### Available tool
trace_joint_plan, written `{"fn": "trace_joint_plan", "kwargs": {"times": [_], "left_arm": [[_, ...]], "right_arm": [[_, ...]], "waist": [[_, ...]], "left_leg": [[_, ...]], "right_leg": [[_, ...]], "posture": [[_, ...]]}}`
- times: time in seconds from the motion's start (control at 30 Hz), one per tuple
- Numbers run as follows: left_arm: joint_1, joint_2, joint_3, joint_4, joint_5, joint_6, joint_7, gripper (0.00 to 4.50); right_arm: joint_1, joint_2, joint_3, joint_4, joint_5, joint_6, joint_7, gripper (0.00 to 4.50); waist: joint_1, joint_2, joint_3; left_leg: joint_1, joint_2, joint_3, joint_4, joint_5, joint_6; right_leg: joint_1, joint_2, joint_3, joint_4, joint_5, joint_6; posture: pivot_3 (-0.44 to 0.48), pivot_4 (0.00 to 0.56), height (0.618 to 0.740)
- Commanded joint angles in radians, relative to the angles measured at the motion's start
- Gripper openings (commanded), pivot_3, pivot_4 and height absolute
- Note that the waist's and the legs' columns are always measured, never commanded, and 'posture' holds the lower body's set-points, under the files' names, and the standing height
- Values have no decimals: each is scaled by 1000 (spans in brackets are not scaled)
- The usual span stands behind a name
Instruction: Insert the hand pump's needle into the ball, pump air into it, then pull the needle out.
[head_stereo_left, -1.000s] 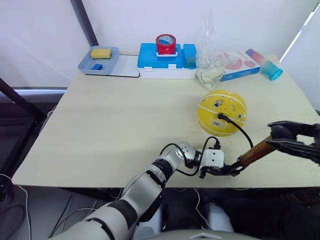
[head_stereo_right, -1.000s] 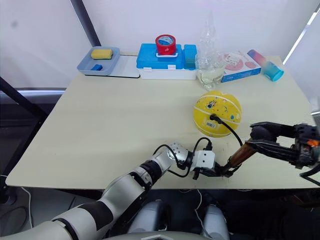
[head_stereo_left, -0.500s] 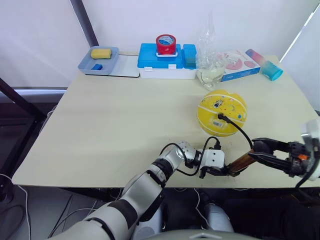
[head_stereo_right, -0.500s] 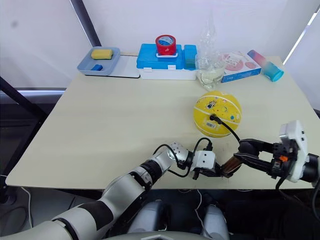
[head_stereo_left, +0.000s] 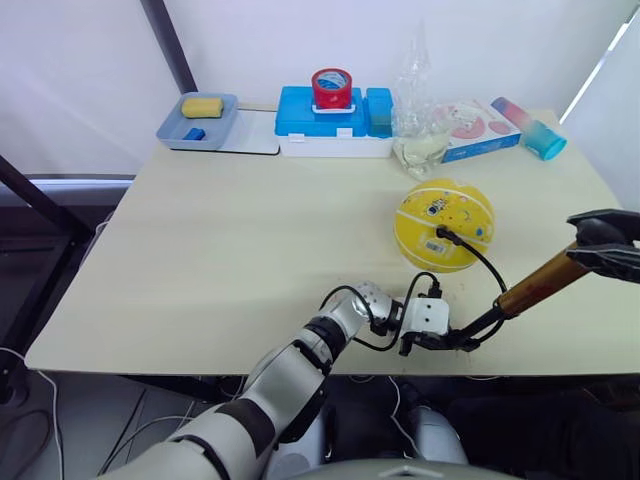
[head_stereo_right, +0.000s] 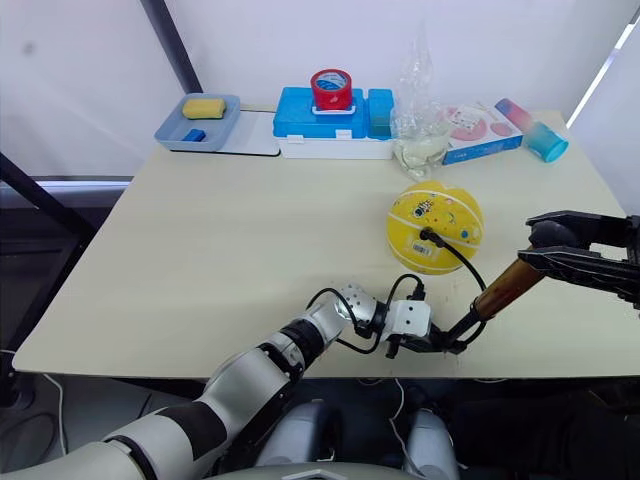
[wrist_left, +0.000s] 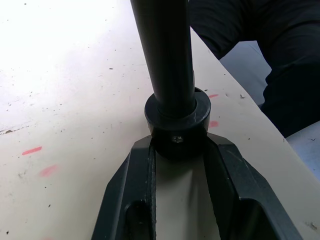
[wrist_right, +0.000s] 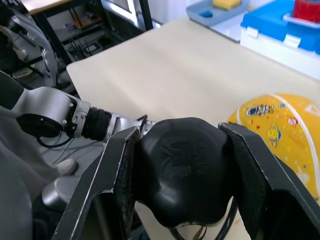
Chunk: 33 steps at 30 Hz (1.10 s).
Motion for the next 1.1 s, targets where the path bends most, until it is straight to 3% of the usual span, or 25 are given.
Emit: {"fn": "trace_joint_plan", "kwargs": {"times": [0.03,0.23,0.4,0.53,0.63,0.8,1.1], "left_arm": [[0,-43,-26,41,43,27,5,898],[-3,-45,-25,41,42,29,5,898],[-2,-45,-25,40,42,30,5,898],[0,-46,-24,40,42,30,4,898],[0,-46,-24,40,43,29,4,898],[0,-46,-25,41,45,29,4,897],[6,-49,-26,42,46,28,3,894]], "right_arm": [[-7,19,-38,-31,15,2,-5,2002],[128,144,217,-156,-206,-137,-3,2002],[200,239,429,-164,-400,-303,-11,2002],[226,291,502,-146,-465,-377,-15,2002],[210,291,446,-146,-425,-376,-11,2002],[167,222,248,-126,-296,-311,25,2002],[53,16,-81,-28,-54,-74,50,2002]], "waist": [[0,0,0],[0,-2,-1],[0,-4,-5],[0,-5,-6],[0,-4,-6],[0,-2,-5],[0,1,-3]], "left_leg": [[0,0,0,0,0,0],[1,0,0,0,0,0],[2,0,0,0,0,0],[3,0,0,0,0,0],[2,0,0,0,0,0],[1,0,0,0,0,0],[1,0,0,0,0,0]], "right_leg": [[0,0,0,0,0,0],[1,0,0,0,0,0],[2,1,0,1,0,0],[2,1,0,1,0,0],[2,1,0,1,0,0],[1,1,0,0,0,0],[1,0,0,0,0,0]], "posture": [[0,150,729],[0,150,729],[0,150,729],[0,150,729],[0,150,729],[0,150,729],[0,150,729]]}}
